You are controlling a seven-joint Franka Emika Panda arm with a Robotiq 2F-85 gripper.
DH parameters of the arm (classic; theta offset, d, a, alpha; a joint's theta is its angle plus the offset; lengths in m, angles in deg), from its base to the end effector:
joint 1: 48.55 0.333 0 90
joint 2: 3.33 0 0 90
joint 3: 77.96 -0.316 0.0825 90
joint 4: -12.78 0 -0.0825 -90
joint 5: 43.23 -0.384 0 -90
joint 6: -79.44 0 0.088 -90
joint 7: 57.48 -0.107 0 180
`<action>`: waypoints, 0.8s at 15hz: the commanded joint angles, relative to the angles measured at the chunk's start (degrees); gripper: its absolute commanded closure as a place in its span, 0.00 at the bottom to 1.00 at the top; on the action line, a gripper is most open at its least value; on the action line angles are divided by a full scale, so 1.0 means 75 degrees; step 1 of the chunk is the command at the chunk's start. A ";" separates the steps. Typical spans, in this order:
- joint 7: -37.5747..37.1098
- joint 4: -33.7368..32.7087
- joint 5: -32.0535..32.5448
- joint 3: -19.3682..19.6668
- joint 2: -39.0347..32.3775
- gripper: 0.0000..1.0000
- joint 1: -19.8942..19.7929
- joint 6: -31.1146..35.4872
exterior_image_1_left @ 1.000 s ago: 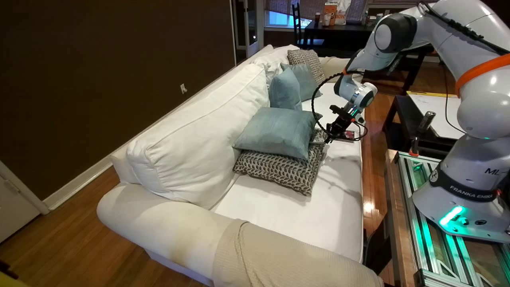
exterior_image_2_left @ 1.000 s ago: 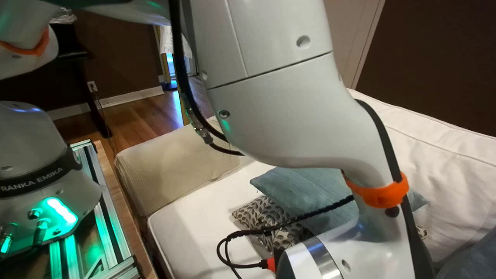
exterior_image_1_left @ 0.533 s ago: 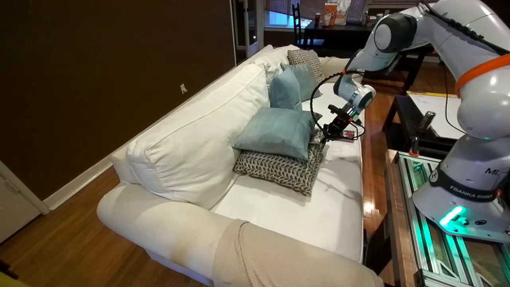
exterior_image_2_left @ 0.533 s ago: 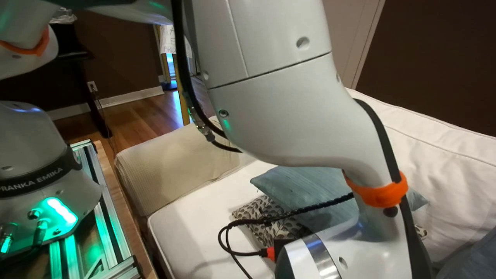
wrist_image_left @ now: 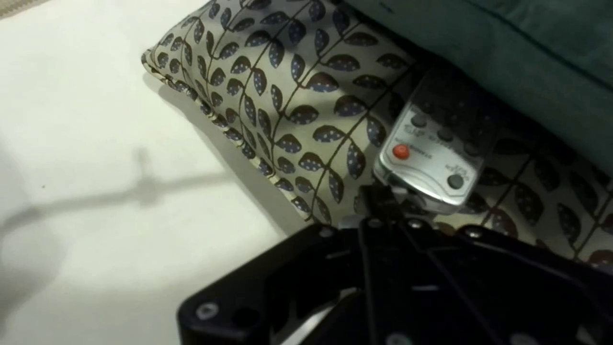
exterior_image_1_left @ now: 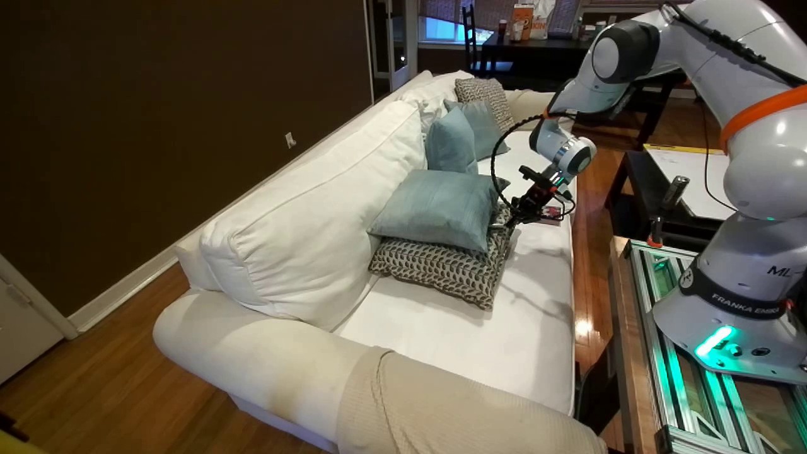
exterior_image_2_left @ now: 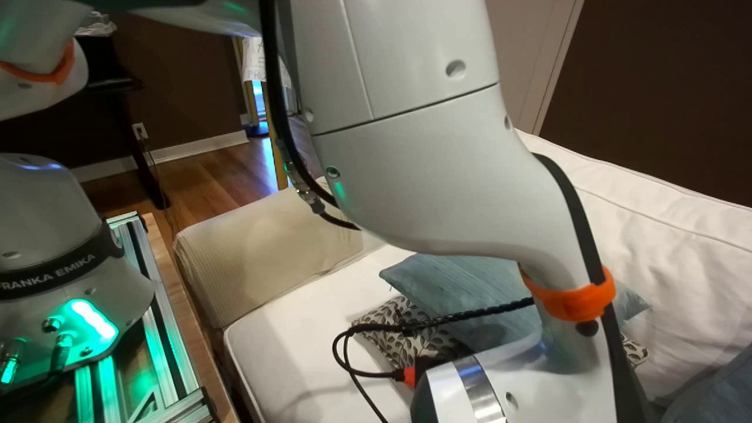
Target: Place remote between the two vertically stacked cushions
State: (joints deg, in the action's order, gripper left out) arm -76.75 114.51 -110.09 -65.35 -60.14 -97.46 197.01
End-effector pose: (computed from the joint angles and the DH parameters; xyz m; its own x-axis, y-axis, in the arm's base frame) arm 0.3013 -0.4695 -0.0138 -0.4493 -0.5371 -0.7139 -0.7434 0.6680 -0.0347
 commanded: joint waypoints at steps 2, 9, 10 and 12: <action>-0.0005 0.0695 -0.0143 0.0364 0.0565 0.60 0.0532 0.0138; 0.0394 0.1825 0.0065 0.1086 0.1531 0.07 0.1703 0.1731; 0.0480 0.1997 0.0208 0.1169 0.1656 0.01 0.1904 0.1965; 0.0604 0.2335 0.0507 0.1371 0.1868 0.00 0.2366 0.2566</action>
State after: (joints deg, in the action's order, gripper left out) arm -74.24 126.42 -108.95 -57.52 -49.81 -84.76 210.45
